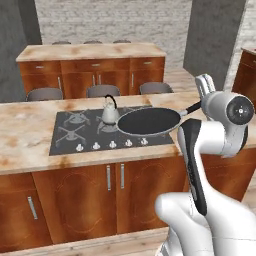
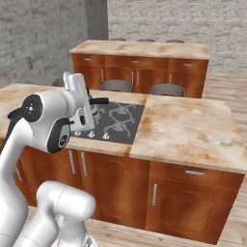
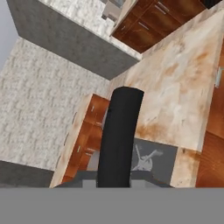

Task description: Pick the pan from the cabinet and place it on the stove. Then turn on the stove burner for the pan.

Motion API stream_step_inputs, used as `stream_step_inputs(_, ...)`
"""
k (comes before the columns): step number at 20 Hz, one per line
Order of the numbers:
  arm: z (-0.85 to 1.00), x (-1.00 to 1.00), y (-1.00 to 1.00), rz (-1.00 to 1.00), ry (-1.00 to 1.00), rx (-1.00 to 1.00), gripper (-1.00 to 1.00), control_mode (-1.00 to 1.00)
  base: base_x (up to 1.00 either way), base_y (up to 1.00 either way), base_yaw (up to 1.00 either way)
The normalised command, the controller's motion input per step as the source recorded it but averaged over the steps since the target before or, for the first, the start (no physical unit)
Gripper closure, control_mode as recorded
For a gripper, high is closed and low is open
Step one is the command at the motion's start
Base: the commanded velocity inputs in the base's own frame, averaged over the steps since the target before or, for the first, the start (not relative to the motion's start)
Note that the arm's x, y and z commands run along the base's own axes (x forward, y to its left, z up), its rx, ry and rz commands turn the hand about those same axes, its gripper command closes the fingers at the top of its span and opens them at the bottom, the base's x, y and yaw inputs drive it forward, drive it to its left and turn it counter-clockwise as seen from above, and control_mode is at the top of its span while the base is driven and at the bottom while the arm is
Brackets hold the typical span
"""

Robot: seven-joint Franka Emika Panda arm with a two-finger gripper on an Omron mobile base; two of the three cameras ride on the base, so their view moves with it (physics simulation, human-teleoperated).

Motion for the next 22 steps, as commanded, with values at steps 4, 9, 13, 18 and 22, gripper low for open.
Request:
stream_step_inputs(4,0.0,0.0,0.0,0.0,0.0,0.0,1.0,1.0,0.53,0.07,-0.07)
stream_step_inputs(9,0.0,0.0,0.0,0.0,0.0,0.0,1.0,1.0,0.48,0.13,-0.06)
stream_step_inputs(13,0.0,0.0,0.0,0.0,0.0,0.0,1.0,1.0,0.3,0.32,-0.06)
stream_step_inputs(18,0.0,0.0,0.0,0.0,0.0,0.0,1.0,1.0,0.19,0.6,-0.08)
stream_step_inputs(22,0.0,0.0,0.0,0.0,0.0,0.0,1.0,1.0,0.22,0.57,-0.03)
